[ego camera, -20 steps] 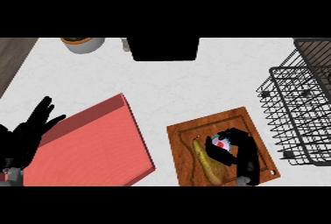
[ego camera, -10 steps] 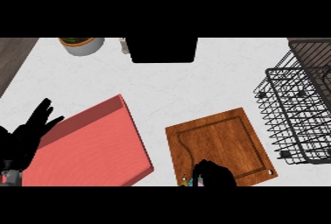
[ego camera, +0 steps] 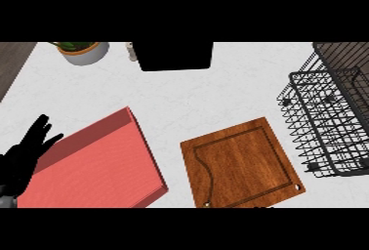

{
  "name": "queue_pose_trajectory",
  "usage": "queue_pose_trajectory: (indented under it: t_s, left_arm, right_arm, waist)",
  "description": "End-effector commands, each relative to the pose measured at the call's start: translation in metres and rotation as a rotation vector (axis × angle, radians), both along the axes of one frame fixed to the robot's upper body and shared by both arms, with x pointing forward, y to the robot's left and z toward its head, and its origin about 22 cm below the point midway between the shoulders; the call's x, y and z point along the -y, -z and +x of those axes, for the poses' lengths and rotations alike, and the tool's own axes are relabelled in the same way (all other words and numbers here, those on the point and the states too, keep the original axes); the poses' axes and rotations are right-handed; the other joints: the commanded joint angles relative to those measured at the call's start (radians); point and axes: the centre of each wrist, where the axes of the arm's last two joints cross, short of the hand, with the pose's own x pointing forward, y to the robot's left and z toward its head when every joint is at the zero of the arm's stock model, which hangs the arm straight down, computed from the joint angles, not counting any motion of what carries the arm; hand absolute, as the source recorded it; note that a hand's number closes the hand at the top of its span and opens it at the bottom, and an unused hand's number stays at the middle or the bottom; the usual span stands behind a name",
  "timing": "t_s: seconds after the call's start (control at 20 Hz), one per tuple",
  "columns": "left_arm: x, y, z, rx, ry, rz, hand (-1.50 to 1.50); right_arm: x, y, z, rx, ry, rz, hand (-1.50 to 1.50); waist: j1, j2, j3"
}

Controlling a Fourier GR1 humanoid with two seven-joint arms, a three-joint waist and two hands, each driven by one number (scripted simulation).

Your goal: Pick the cupcake from the cutting board and place it in the tiered basket

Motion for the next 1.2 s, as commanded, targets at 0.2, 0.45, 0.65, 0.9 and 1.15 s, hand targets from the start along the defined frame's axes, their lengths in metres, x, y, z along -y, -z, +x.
queue_pose_trajectory:
  t_s: [0.2, 0.45, 0.65, 0.9, 1.15]
  left_arm:
    - [0.008, 0.030, -0.017, -0.126, -0.015, 0.002, 0.00]
    - [0.008, 0.018, 0.002, -0.123, -0.007, 0.014, 0.00]
    - [0.003, 0.018, -0.010, -0.116, 0.014, 0.002, 0.00]
    - [0.004, 0.008, 0.006, -0.095, 0.021, 0.004, 0.00]
    - [0.014, 0.016, -0.003, -0.081, 0.010, 0.007, 0.00]
  right_arm:
    - [0.037, -0.082, -0.030, 0.144, 0.106, 0.085, 1.50]
    - [0.042, -0.092, -0.015, 0.229, 0.121, 0.130, 1.50]
    - [0.040, -0.092, 0.010, 0.248, 0.143, 0.103, 1.50]
    - [0.054, -0.092, 0.050, 0.293, 0.176, 0.071, 1.50]
    - [0.052, -0.094, 0.071, 0.319, 0.141, 0.296, 1.50]
  waist:
    - [0.038, 0.026, -0.008]
    - [0.052, 0.033, -0.007]
    - [0.078, 0.037, -0.008]
    - [0.077, 0.040, -0.006]
    - [0.096, 0.044, -0.003]
